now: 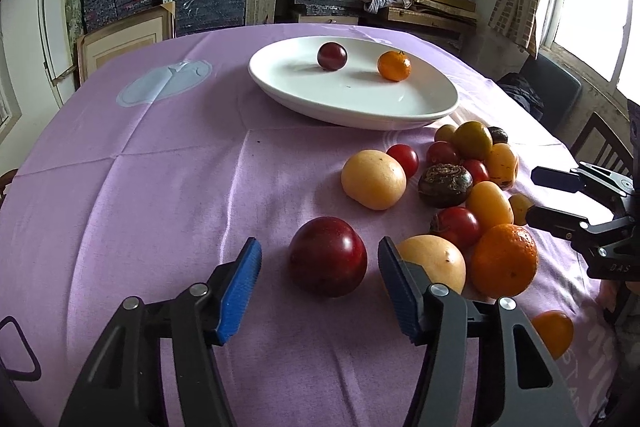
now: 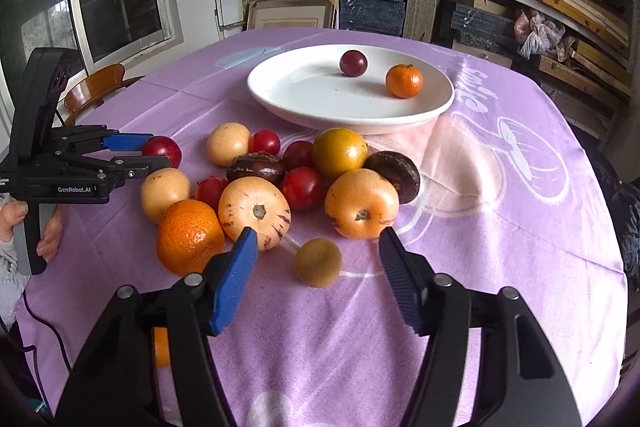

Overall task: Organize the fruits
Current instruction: 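Grasp a second dark red plum with the left tool while the right tool grasps a small tan fruit, then carry both fruits over the white plate and open both tools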

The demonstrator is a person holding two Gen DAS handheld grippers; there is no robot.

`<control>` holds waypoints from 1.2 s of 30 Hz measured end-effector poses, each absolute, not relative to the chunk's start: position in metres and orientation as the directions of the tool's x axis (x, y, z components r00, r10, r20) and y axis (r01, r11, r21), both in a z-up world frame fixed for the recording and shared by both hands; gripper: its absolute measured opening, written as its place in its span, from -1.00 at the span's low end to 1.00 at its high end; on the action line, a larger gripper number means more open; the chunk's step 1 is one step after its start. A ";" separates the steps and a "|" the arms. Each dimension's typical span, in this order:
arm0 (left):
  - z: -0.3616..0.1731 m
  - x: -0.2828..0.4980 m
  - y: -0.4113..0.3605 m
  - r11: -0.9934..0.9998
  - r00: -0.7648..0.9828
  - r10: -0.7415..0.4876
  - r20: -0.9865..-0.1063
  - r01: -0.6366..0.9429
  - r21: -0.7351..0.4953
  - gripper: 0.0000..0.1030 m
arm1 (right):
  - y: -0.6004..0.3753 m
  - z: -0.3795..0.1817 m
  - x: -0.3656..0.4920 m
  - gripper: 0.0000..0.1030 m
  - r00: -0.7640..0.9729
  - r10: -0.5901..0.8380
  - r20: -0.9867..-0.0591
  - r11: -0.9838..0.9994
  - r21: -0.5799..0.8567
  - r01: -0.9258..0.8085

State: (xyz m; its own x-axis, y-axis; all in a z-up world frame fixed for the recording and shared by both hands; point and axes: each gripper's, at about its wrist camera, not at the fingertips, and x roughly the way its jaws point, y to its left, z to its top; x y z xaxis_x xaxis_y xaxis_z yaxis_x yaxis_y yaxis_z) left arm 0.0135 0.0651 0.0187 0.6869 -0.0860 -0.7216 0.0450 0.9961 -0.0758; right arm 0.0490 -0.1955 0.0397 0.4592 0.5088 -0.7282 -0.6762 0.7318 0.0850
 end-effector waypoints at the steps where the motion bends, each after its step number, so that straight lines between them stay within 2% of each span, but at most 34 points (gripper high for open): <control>1: 0.019 0.014 0.065 0.996 0.686 -0.090 -0.722 0.047 -0.080 0.14 | -0.195 0.039 0.050 0.12 0.454 0.509 -0.731 0.729 0.086 -0.679; 6: 0.017 0.016 0.067 0.993 0.679 -0.111 -0.726 0.050 -0.105 0.14 | -0.186 0.033 0.049 0.05 0.436 0.482 -0.760 0.718 0.058 -0.693; 10: 0.017 0.017 0.068 0.993 0.678 -0.114 -0.726 0.050 -0.109 0.13 | -0.184 0.028 0.053 -0.09 0.408 0.473 -0.781 0.715 0.070 -0.695; 13: 0.017 0.015 0.065 0.994 0.683 -0.112 -0.721 0.063 -0.094 0.03 | -0.185 0.025 0.058 -0.09 0.391 0.472 -0.790 0.721 0.090 -0.687; 23: 0.010 0.027 0.076 0.987 0.651 -0.141 -0.746 0.029 -0.161 0.07 | -0.188 0.019 0.067 -0.16 0.356 0.475 -0.805 0.722 0.126 -0.680; 24: 0.010 0.027 0.075 0.987 0.651 -0.140 -0.746 0.030 -0.159 0.07 | -0.188 0.019 0.067 -0.20 0.357 0.475 -0.804 0.723 0.126 -0.680; 26: 0.010 0.027 0.072 0.990 0.652 -0.127 -0.748 0.033 -0.140 0.05 | -0.189 0.019 0.067 -0.45 0.357 0.477 -0.803 0.722 0.127 -0.680; 29: 0.010 0.026 0.071 0.992 0.653 -0.114 -0.749 0.031 -0.124 0.04 | -0.189 0.019 0.067 -0.48 0.357 0.476 -0.804 0.722 0.126 -0.680; 34: 0.009 0.026 0.066 0.994 0.645 -0.103 -0.757 0.046 -0.095 -0.20 | -0.189 0.019 0.067 -0.48 0.359 0.474 -0.804 0.722 0.121 -0.681; 36: 0.010 0.025 0.065 0.995 0.645 -0.099 -0.757 0.051 -0.087 -0.22 | -0.188 0.019 0.066 -0.49 0.360 0.473 -0.804 0.722 0.120 -0.681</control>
State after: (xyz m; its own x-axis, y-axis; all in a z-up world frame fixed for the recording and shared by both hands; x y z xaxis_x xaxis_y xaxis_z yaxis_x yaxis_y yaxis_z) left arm 0.0250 0.0648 0.0095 0.6453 -0.0994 -0.7574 0.0509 0.9949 -0.0872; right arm 0.0663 -0.1883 0.0193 0.3601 0.4728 -0.8042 -0.6813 0.7222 0.1196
